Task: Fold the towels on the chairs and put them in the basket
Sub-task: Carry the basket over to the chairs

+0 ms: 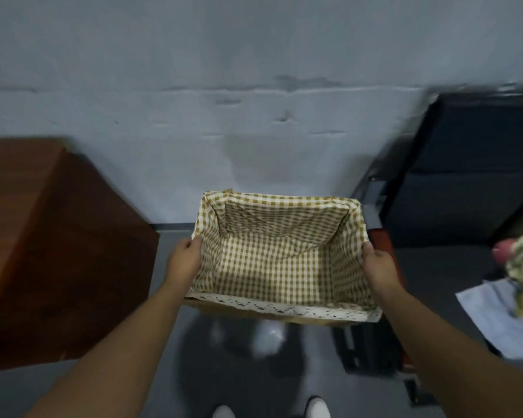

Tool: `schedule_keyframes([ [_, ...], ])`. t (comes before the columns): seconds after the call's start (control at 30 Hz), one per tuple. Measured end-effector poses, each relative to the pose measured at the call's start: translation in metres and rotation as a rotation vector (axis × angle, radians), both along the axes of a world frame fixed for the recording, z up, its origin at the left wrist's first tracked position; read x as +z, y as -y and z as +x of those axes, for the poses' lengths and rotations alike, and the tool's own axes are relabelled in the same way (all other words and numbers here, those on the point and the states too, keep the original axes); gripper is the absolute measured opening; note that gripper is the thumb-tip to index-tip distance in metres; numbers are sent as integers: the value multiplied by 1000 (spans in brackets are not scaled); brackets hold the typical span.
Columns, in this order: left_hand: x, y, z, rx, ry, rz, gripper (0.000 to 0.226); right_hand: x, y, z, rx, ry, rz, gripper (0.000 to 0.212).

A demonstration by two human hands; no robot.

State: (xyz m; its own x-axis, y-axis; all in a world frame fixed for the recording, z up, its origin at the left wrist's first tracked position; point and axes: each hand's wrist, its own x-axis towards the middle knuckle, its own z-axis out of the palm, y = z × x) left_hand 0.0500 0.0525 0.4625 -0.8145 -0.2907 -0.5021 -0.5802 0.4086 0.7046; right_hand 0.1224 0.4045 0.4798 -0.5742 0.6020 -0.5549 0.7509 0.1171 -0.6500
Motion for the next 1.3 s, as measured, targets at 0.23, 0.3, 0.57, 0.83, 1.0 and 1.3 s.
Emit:
schedule_keyframes([
  [0.23, 131, -65, 35, -116, -166, 54, 46, 140, -60, 64, -89, -128, 6, 54],
  [0.3, 152, -91, 50, -125, -193, 46, 41, 158, -83, 84, -86, -152, 19, 49],
  [0.57, 178, -194, 130, -59, -226, 62, 36, 181, -193, 152, 9, -173, 25, 52],
  [0.83, 160, -234, 196, 107, -170, 33, 34, 170, -248, 157, 185, -155, -18, 50],
  [1.0, 145, -234, 199, 232, -159, 12, 36, 152, -246, 128, 284, -133, -39, 56],
  [1.3, 147, -237, 222, 442, -146, -12, 41, 138, -243, 78, 432, -125, -106, 53],
])
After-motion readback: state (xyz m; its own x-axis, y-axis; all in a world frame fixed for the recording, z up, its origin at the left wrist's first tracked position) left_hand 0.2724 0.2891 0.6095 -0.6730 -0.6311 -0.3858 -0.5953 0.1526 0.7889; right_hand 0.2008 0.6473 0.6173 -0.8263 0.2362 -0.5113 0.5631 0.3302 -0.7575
